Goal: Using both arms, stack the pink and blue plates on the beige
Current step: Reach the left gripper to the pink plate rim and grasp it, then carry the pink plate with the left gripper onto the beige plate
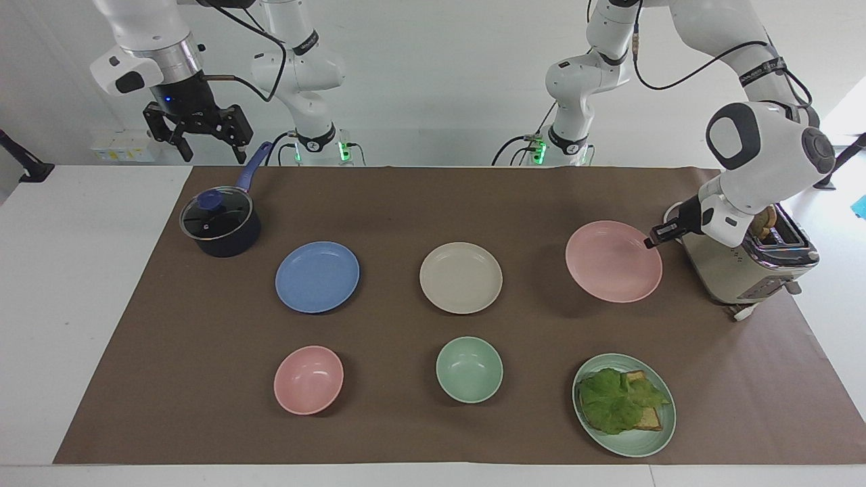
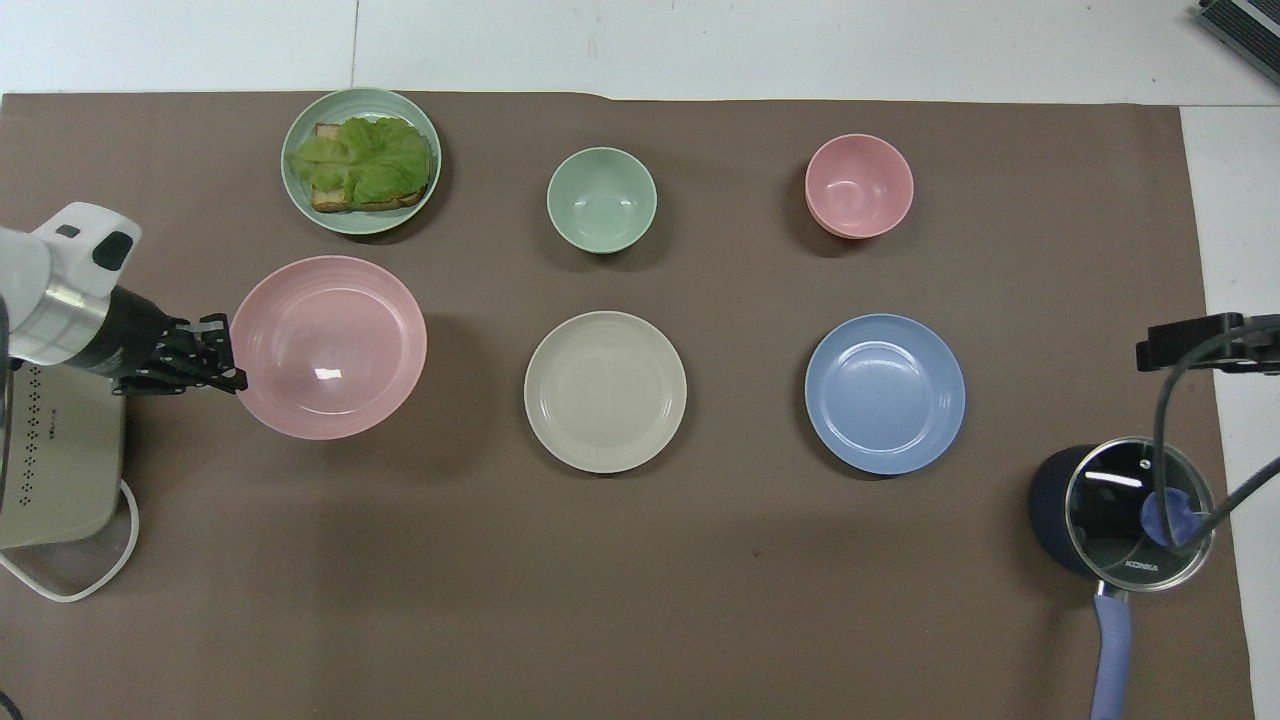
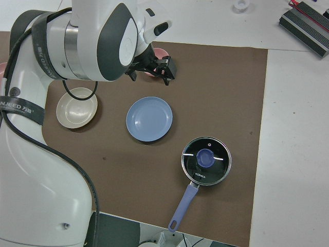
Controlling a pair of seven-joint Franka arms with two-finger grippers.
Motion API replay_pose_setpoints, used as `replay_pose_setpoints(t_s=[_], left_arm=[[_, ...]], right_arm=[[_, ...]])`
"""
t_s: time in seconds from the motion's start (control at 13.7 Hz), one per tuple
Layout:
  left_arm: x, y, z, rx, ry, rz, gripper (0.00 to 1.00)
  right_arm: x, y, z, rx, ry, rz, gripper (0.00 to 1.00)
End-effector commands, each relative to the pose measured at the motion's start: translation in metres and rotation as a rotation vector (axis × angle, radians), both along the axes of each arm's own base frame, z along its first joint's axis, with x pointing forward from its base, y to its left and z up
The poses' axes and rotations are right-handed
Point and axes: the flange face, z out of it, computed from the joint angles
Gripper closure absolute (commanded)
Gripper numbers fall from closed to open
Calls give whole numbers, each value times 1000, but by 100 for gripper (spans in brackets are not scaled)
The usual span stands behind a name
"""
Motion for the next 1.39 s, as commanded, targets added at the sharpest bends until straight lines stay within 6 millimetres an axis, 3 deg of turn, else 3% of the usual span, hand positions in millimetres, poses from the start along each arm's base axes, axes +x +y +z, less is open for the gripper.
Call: replay_pose_setpoints(t_s=[0.0, 0.29, 0.51, 0.73, 1.32], left_arm=[[-10, -73, 2, -18, 36, 42, 100], [-42, -166, -3, -53, 16, 26, 100], [-60, -218, -41, -44, -35, 32, 100], [-73, -234, -83, -33, -64, 29, 100], [-73, -247, -86, -44, -103, 16, 100]], right_arm=[[-1, -6, -2, 3, -10, 19, 0], [-2, -12, -3, 3, -8, 9, 0], [-2, -18, -5, 8, -6, -2, 0], [-2, -18, -7, 8, -1, -2, 0], [-3, -24, -10, 10, 5, -14, 0]])
